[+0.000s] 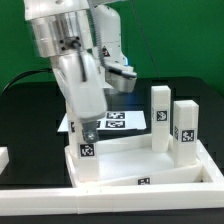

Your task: Assemble desk

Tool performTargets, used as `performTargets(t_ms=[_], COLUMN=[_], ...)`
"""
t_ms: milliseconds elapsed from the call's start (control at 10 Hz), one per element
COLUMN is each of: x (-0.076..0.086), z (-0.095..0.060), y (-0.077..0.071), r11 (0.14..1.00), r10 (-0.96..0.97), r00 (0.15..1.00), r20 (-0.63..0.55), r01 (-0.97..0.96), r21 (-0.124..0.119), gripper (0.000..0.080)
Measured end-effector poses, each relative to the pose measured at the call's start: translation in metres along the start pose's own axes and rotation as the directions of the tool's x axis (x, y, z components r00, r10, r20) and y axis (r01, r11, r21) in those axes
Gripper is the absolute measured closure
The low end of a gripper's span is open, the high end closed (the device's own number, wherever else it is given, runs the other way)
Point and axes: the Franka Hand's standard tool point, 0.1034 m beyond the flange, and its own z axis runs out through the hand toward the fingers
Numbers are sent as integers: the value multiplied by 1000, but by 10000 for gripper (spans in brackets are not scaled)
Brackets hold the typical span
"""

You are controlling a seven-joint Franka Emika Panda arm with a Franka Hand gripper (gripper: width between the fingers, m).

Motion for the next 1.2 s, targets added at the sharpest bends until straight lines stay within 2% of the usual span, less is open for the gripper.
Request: performTargets(t_ms=[100,400,500,600,700,800,900,1000,1100,1200], x=[0,1,1,4,3,5,5,5,5,5], z=[2,4,4,4,5,6,6,6,6,6], y=[0,3,4,5,8,10,10,10,10,10], r11=[992,953,914,770,649,596,610,631,629,680], r10=[-127,-303,-406,-638,-759,-801,-790,-774,-775,-731], r00=[992,953,914,770,651,598,612,633,631,682], r20=[-9,-10,-12,-9,23,32,30,29,29,25], r01=[127,303,406,637,759,801,790,774,775,731], r21=[8,1,-8,-50,-56,-53,-54,-55,-55,-55], gripper=[159,151,151,151,151,151,287,287,445,513])
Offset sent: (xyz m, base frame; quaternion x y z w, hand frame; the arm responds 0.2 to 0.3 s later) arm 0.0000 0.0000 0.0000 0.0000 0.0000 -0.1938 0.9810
